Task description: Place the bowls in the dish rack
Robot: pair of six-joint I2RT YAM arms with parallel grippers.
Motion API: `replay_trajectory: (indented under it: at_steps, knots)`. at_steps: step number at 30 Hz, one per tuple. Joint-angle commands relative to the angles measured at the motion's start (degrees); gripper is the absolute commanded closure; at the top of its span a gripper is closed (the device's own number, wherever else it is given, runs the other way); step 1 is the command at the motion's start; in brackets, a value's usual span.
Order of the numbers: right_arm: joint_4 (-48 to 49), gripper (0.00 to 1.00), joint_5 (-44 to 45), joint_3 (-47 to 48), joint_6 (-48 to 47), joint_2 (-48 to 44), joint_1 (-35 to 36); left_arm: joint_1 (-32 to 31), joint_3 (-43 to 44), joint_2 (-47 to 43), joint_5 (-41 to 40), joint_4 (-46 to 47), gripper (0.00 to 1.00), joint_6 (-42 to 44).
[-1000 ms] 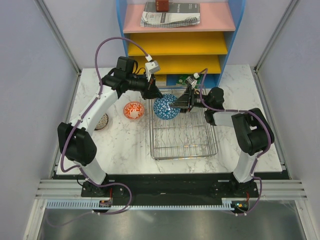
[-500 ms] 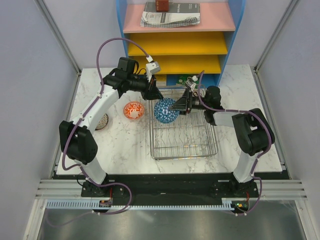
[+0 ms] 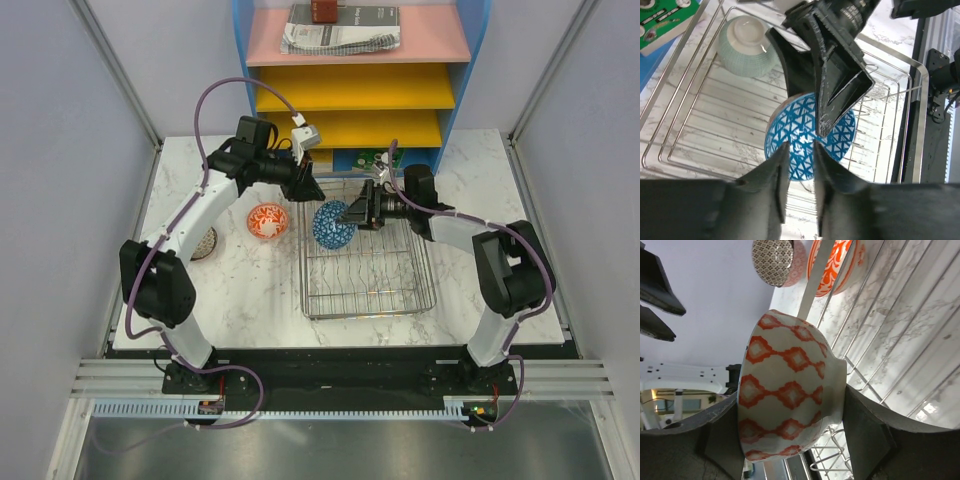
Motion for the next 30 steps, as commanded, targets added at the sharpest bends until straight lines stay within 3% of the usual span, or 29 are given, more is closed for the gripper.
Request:
replay_trajectory:
  at_steps: [1,2,4,5,10,18,30]
  knots:
    - [-11.17,1.0,5.26,5.63,-11.45,-4.71,-0.27,3.03,-0.49,-4.01,-1.95,-0.04,0.59,-3.49]
    - [-13.09,1.0,6.92,7.47,-12.86,-4.81,-0.26,3.82,-0.66,-5.06,-2.21,0.04,0.46,-3.84]
    - [-18.02,1.0,10.6,9.15,-16.99,-5.07,-0.26,6.36,-1.1,-6.21,-3.0,-0.13,0.37,-4.64]
    - [-20.12,1.0,12.37,11.42,-18.66,-5.07,-0.26,7.25,-2.06,-7.69,-3.61,-0.05,0.27,-4.72]
    - [-31.9,1.0,25.01,17.93,-28.49,-3.67,-0.09,13.39,-6.54,-12.27,-9.05,-0.31,0.15,-6.04]
    - [-41.58,1.0,40.59,27.52,-37.82,-0.06,2.1,24.83,-16.74,-19.83,-13.55,-0.66,0.14,-7.28]
    - [-47.83,1.0,64.84,38.15,-52.58,7.84,13.79,36.6,-29.23,-30.55,-21.11,-1.27,0.12,-6.66]
